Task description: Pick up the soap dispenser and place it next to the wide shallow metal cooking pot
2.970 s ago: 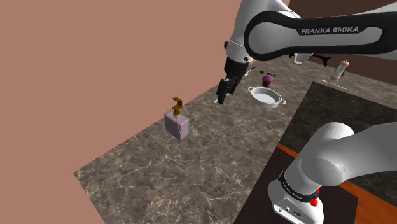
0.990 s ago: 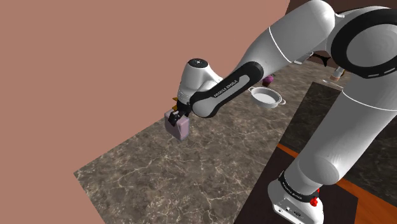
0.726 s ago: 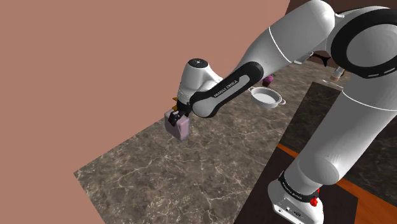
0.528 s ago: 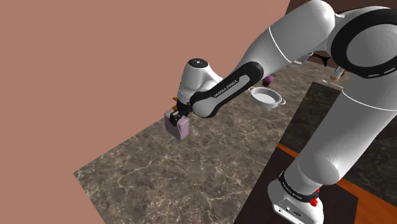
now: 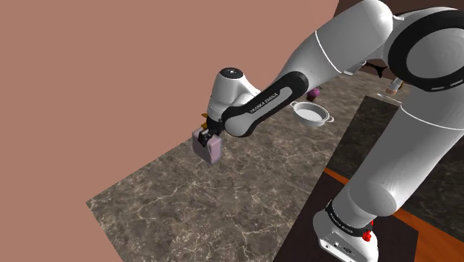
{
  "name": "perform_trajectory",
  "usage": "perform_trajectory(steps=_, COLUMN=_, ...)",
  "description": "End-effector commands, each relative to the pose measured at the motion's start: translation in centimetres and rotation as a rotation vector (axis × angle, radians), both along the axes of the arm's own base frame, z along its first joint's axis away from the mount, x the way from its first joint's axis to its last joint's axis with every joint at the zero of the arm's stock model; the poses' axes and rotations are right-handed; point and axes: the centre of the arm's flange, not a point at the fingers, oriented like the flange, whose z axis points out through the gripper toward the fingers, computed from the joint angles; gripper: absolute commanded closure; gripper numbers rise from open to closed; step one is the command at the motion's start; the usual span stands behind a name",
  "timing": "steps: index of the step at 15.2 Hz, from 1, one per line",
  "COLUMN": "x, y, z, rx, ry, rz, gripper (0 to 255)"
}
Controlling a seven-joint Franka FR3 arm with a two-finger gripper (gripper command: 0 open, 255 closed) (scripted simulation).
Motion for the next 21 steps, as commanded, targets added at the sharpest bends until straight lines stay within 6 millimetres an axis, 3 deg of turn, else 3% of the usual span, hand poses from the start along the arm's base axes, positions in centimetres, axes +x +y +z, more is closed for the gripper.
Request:
perform_trajectory(steps=1, x=0.0, y=0.0, z=0.8, rx=0.000, ry=0.000, rz=0.000, gripper=255)
perform_trajectory(steps=21, x=0.0, y=0.0, z=11.3, rx=0.000, ry=0.000, rz=0.000, gripper=255)
